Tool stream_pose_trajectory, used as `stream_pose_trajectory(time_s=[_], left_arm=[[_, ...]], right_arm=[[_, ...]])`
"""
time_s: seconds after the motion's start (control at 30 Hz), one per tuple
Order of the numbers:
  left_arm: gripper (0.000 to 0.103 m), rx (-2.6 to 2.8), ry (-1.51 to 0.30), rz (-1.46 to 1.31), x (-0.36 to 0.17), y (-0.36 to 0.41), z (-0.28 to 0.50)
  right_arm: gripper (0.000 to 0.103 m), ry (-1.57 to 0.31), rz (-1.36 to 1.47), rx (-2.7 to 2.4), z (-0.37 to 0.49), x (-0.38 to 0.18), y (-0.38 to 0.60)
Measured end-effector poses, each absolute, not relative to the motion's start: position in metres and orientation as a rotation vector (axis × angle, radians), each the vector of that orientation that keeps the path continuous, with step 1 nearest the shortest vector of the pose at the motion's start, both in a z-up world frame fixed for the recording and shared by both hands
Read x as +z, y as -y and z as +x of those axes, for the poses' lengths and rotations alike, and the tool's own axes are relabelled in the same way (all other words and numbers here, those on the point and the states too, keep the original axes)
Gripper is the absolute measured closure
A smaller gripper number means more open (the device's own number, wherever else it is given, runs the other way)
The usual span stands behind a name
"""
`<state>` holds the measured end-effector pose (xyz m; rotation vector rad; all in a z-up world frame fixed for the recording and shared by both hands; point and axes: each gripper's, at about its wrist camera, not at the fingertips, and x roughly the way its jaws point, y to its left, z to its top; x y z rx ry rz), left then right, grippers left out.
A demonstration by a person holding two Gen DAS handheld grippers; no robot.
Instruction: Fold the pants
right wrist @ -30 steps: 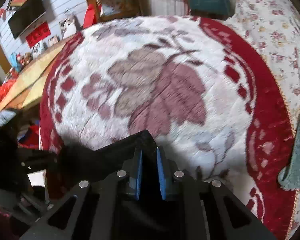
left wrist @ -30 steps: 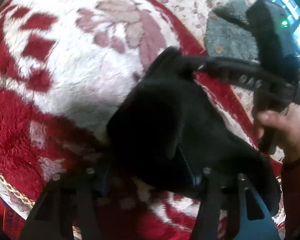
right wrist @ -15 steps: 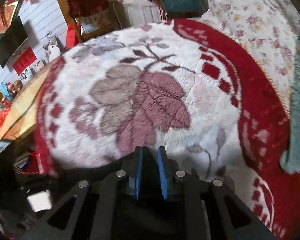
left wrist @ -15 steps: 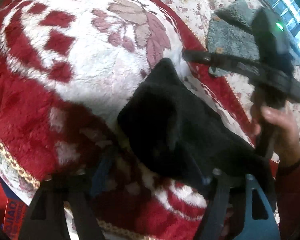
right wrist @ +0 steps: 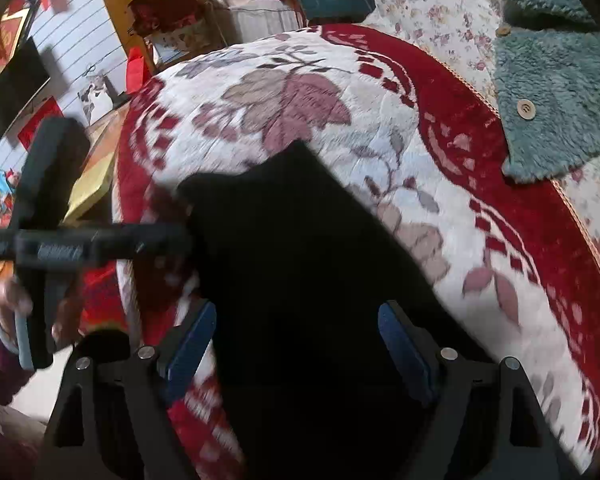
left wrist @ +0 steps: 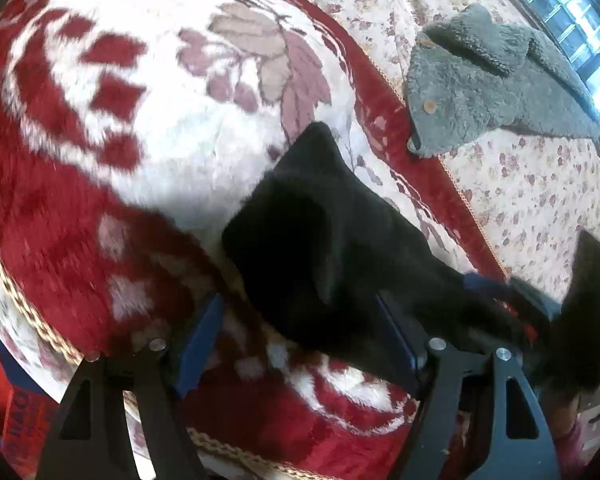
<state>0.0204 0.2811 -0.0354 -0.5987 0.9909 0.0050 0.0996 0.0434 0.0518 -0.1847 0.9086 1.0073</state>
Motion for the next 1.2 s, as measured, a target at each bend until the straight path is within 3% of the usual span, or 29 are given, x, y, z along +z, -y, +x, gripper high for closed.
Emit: stream_pose_trajectory(time_s=[0.03,0.17,0.23,0.4,0.53,0.9,1.2], left_arm=[[0.018,0.009,-0.994,-0.601,-0.037,-0.279,0.020],[0.015,0.036,-0.988,-0.620,-0.044,-0.273,0.016],[0.008,0.044,-0.973,-0.640,-0.045,-0.270,0.017],[0.007,0.054,-0.978,-0.697,-0.049,-0.260,0.023],[0.001,0.103,-0.972,-0.733,-0.056,-0.255,0.032],[0.000,0.141,-1.010,-0.683,-0.056,-0.245,0.051],[0.000,0.124,-0.993,-0.779,-0.056,-0.255,0.046]], right_arm=[[0.016,-0.914,-0.175,0.993,0.093,0.048,-0.042],[0.016,-0.943,-0.136,0.983,0.079,0.037,-0.037],[0.016,-0.951,-0.108,0.959,0.076,0.032,-0.033],[0.016,-0.920,-0.163,0.897,0.071,0.030,-0.030],[0.016,-0.925,-0.123,0.889,0.071,0.031,-0.020],[0.016,-0.948,-0.073,0.854,0.085,0.030,-0.002],[0.016,-1.079,0.063,1.108,0.204,0.013,-0.034]])
